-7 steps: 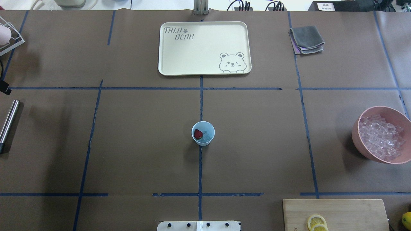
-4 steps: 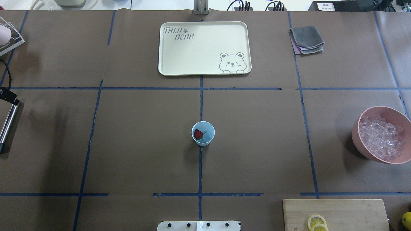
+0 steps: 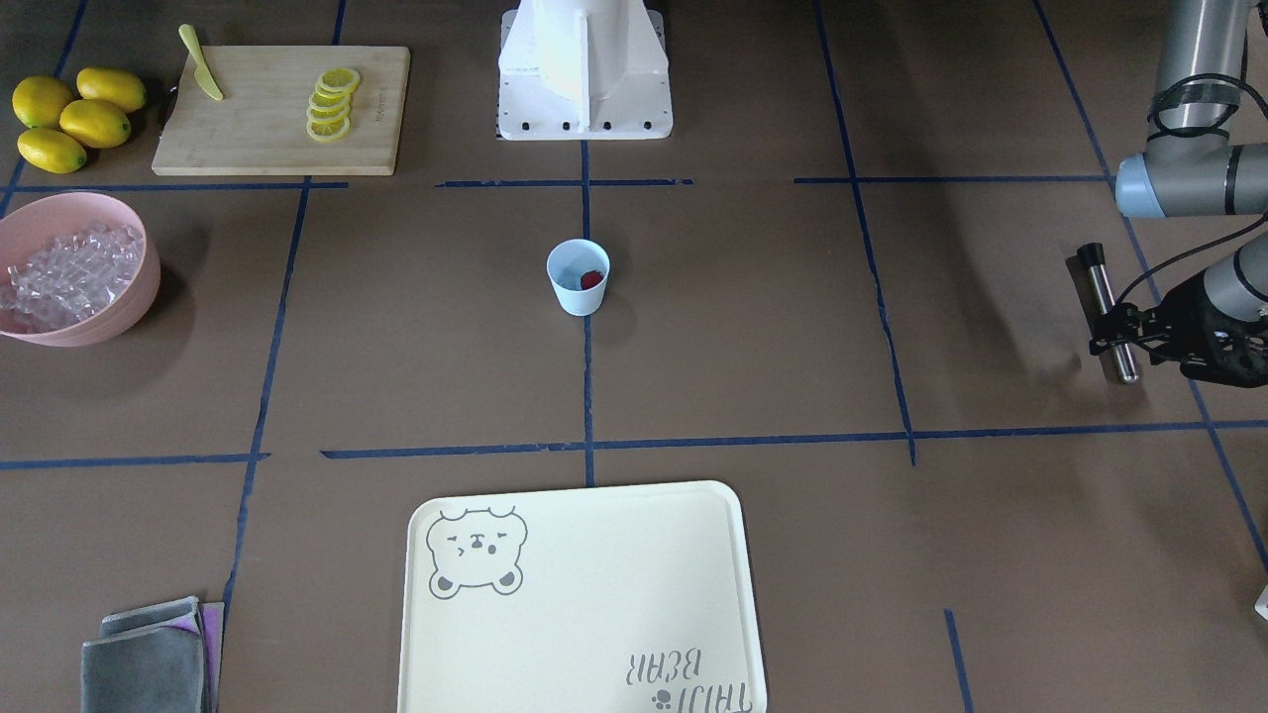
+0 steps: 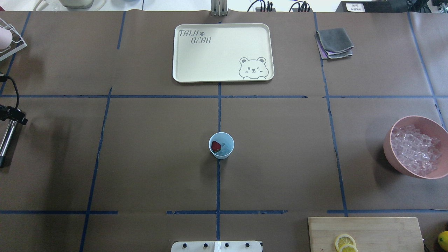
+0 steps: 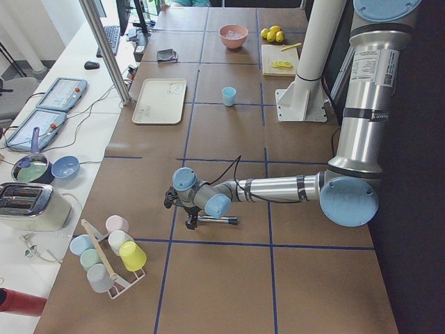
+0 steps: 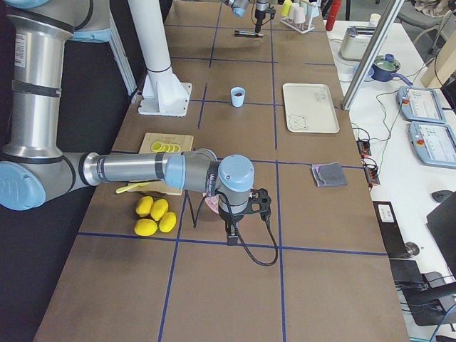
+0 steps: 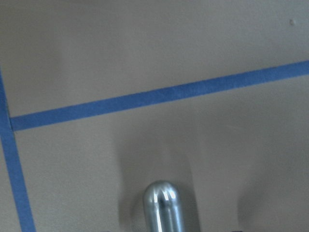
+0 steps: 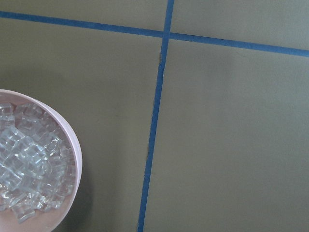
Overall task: Mash ice and strawberries in cup
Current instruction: 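Grasp the steel muddler with the black tip using the left gripper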
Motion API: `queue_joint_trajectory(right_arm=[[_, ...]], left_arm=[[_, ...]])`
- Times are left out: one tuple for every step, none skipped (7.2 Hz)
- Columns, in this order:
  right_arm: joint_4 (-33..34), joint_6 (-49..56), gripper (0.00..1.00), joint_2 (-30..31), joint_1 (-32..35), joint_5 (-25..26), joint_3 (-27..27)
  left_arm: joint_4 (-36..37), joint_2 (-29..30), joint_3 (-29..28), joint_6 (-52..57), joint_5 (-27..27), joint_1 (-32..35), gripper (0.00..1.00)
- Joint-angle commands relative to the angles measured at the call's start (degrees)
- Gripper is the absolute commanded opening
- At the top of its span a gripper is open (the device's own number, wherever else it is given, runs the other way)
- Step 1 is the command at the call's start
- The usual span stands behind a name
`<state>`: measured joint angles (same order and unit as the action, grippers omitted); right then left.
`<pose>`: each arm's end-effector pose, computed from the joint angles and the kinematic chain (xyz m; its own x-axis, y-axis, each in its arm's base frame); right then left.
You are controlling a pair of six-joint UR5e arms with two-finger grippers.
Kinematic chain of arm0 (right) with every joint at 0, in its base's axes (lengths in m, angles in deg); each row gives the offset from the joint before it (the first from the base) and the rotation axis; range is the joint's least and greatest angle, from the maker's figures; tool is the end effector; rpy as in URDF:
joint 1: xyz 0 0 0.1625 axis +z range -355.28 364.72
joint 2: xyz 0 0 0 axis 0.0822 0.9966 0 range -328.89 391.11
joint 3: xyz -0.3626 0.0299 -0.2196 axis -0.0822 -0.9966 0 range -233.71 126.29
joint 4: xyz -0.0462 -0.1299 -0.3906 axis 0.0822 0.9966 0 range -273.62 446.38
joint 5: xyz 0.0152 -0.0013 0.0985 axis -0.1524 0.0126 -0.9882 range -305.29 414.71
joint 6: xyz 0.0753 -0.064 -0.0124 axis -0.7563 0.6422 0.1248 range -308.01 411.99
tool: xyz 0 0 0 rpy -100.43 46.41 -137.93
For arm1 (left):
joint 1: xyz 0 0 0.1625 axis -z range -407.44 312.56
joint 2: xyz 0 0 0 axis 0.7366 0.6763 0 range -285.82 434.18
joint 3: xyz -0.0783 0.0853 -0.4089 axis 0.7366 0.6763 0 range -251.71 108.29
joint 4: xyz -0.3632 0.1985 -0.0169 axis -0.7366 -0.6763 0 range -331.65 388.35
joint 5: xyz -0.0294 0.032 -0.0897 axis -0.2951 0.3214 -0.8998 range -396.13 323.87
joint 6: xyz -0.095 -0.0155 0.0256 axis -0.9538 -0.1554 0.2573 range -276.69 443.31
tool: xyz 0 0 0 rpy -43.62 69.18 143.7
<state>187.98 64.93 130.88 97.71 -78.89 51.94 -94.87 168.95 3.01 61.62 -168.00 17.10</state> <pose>0.0860 -0.4061 0.6228 0.7131 -0.1187 0.6909 0.1104 0.9923 0.0565 0.1724 -0.5176 0.6875 0.6685 0.2056 -0.7147 -0.1608 0.9783 0.1310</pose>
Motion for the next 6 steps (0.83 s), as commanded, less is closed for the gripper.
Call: queue_joint_trajectory(right_arm=[[0.0,0.0,1.0,0.1,0.0,0.0,0.0],[0.0,0.1,1.0,0.1,0.0,0.0,-0.1],[0.0,0.0,1.0,0.1,0.0,0.0,0.0],[0.0,-0.1,1.0,0.1,0.0,0.0,0.0],[0.0,-0.2,1.0,0.1,0.0,0.0,0.1],[0.0,-0.2,1.0,0.1,0.0,0.0,0.1]], left_arm=[[-0.2,-0.2,0.2,0.3,-0.1,-0.1,0.06],[-0.2,-0.2,0.3,0.6,-0.1,-0.1,0.0],[-0.1,-0.2,1.2,0.7,-0.2,0.0,0.0],[0.3,-0.4,4.1,0.7,-0.3,0.1,0.0],[0.4,-0.4,8.9,0.7,-0.4,0.1,0.0],[-0.6,-0.2,13.6,0.9,-0.4,0.0,0.0]])
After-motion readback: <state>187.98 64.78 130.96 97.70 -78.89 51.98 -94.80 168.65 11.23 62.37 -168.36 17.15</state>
